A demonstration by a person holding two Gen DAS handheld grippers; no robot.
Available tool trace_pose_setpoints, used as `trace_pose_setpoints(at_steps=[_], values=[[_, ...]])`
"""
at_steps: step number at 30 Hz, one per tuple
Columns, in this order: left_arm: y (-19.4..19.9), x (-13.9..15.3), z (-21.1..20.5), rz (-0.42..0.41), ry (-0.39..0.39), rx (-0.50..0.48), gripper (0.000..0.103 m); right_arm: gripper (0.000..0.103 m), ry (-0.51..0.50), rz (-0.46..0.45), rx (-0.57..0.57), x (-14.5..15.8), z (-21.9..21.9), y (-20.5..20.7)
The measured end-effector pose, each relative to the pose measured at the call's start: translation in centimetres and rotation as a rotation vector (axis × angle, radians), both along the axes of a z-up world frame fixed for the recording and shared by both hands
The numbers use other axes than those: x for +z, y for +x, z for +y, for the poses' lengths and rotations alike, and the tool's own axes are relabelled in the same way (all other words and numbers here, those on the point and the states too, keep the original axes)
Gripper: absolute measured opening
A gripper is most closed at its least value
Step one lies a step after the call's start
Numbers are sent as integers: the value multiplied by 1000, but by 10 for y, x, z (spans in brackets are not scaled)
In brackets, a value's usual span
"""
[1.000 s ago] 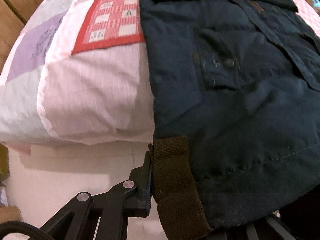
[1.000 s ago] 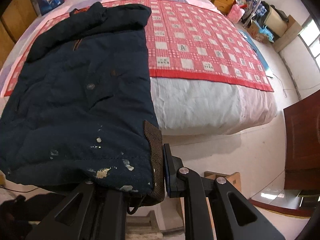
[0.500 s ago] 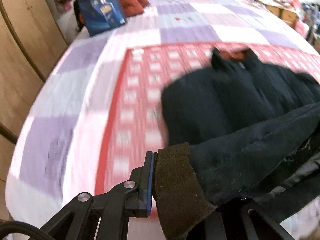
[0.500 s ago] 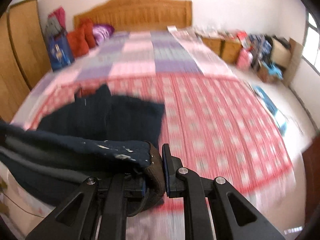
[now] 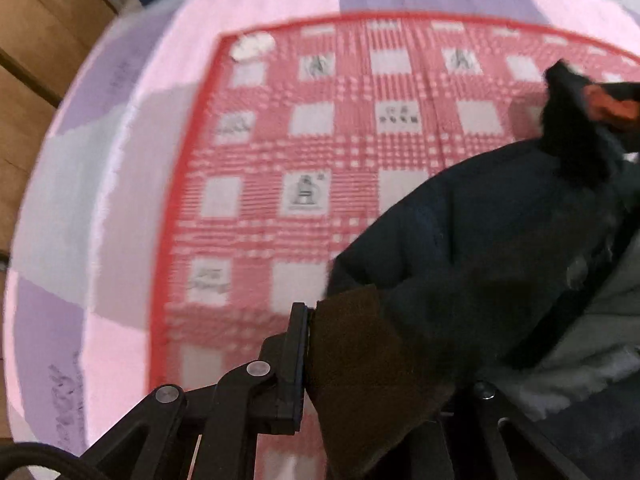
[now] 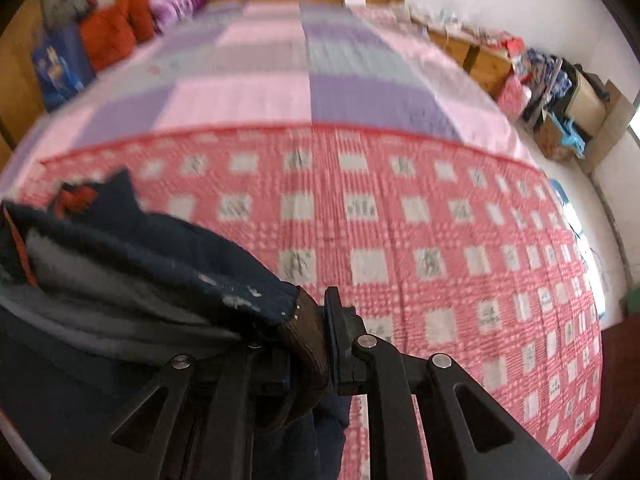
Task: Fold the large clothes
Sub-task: 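Lift the hem with both grippers and fold it toward the collar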
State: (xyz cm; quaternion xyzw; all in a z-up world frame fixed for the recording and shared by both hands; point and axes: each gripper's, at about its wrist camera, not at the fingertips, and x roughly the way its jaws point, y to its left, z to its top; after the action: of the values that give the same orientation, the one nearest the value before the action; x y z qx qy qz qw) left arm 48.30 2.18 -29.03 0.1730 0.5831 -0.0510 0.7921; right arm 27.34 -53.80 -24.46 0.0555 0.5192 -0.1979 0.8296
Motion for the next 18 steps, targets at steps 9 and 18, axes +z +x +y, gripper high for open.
trace_pose_setpoints(at_steps=[9,18], values=[[40,-23,5,137,-164,0,35,16,37,98,-72,-48,-17,28],[86,72,57,113,-609,63,68,68,97,101,-84,-28,-38,31]])
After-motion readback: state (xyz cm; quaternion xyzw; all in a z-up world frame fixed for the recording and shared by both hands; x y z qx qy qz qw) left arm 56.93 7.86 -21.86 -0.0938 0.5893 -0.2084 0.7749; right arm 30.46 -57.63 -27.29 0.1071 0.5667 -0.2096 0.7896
